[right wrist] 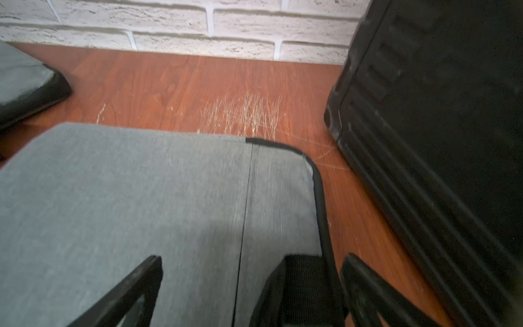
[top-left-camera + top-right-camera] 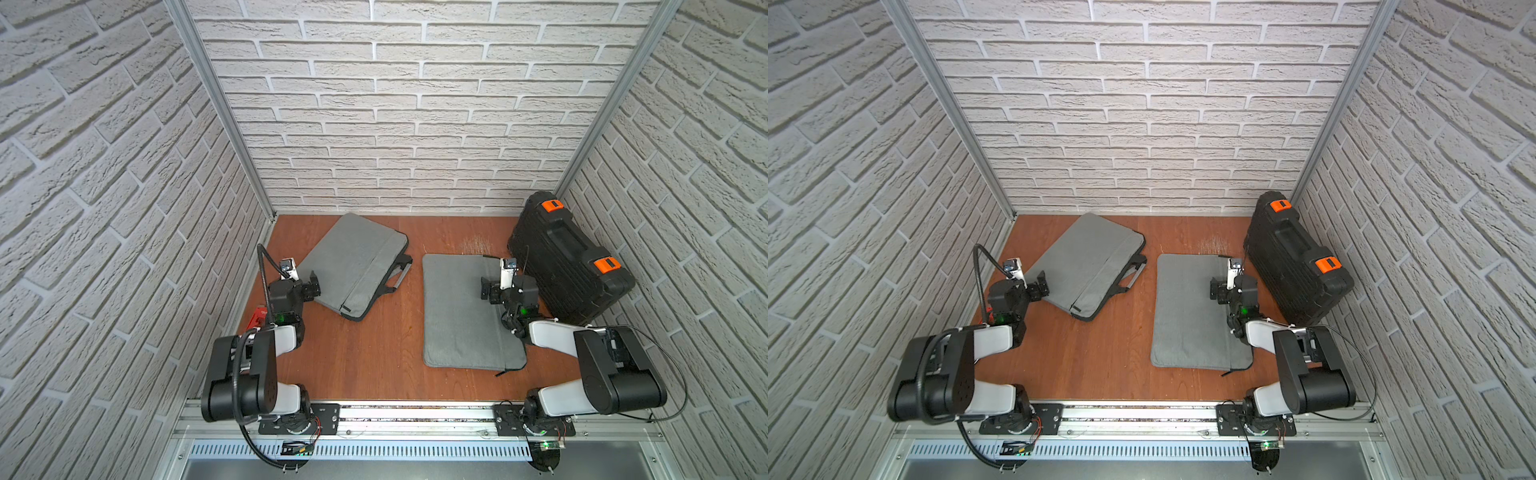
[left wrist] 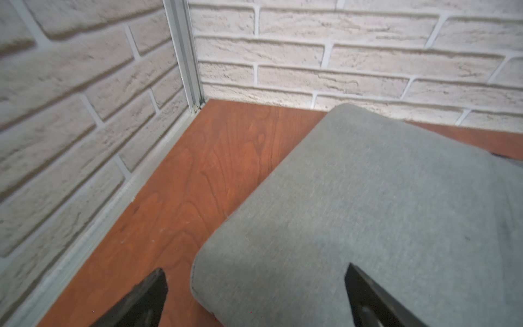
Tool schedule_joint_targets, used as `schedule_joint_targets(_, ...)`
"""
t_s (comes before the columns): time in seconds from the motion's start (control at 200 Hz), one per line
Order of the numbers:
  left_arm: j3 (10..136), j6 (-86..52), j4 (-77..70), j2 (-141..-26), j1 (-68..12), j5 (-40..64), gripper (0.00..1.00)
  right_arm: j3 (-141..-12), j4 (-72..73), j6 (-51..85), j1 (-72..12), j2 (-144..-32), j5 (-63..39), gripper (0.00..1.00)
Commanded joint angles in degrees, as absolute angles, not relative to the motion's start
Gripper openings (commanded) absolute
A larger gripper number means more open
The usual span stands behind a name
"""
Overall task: Open the zippered laptop bag and take out the laptop
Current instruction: Adjust the zippered laptop bag at the center of the board.
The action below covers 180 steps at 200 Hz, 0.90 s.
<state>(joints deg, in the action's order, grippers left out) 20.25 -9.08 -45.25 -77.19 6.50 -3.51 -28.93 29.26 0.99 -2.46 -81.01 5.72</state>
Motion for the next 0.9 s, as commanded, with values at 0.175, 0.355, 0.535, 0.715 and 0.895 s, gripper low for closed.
schedule_joint_targets(0.175, 29.6, -15.9, -24.3, -67.4, 5.4, -7.2, 0.98, -47.1, -0.1, 5.7, -2.5, -77.1, 1.6, 1.0)
schedule_joint_targets(0.355, 36.3, -21.5, -13.1, -68.4, 5.4, -6.9, 0.98, -48.8, -5.8, 9.6, -5.9, -75.1, 4.8, 1.0)
schedule_joint_targets(0.535, 46.3, -23.7, -1.8, -77.2, 5.4, -6.9, 0.98, -54.2, -16.7, 14.5, -11.7, -77.3, 7.8, 1.0)
schedule_joint_targets(0.715, 54.3, -23.5, 5.2, -86.5, 5.4, -4.8, 0.98, -57.1, -21.3, 20.5, -20.0, -80.2, 7.8, 1.0)
schedule_joint_targets(0.895, 60.7, -22.9, 10.5, -93.6, 6.1, -6.7, 0.98, -60.8, -23.6, 27.3, -26.6, -84.7, 3.4, 1.0)
